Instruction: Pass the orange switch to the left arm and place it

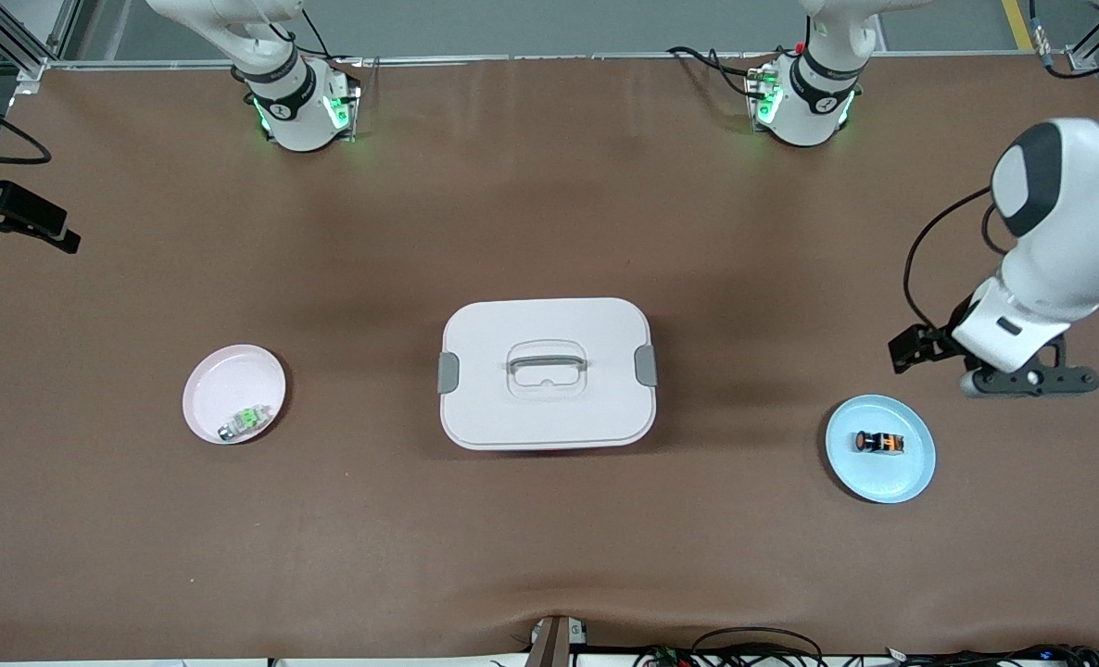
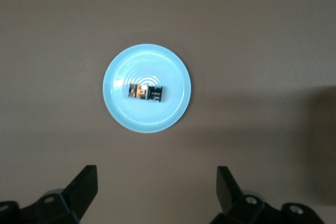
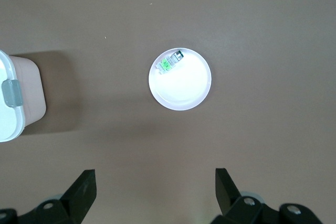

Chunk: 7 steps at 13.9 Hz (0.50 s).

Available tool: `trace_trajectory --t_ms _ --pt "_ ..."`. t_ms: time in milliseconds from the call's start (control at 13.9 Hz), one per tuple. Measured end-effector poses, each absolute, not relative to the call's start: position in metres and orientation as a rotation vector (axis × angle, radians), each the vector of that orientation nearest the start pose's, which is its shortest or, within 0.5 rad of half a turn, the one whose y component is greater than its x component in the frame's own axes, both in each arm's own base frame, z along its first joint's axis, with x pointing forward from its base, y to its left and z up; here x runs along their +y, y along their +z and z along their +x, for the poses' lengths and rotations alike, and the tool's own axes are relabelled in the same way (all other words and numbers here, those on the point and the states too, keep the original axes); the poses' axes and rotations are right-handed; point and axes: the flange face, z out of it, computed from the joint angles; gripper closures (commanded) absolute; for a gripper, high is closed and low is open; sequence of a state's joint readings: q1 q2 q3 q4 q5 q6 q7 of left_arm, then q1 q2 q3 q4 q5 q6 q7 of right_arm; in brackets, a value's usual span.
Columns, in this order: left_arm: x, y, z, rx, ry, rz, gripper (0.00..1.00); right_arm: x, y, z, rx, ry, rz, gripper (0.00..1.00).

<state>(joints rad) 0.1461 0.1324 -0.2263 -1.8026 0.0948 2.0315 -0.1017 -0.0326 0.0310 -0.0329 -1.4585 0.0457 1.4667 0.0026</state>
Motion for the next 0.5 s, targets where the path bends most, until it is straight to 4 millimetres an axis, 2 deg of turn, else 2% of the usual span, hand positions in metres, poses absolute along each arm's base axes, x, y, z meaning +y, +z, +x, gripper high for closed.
trace_trajectory --t_ms 215,503 --pt "-0.039 0.519 0.583 0.016 -0.127 -3.073 0.00 -0.031 0.651 0.553 0.099 0.033 -3.095 0.00" --pt "-0.049 0.566 0.557 -0.009 -0.180 -3.123 0.00 -0.031 0.651 0.553 0.100 0.033 -3.095 0.00"
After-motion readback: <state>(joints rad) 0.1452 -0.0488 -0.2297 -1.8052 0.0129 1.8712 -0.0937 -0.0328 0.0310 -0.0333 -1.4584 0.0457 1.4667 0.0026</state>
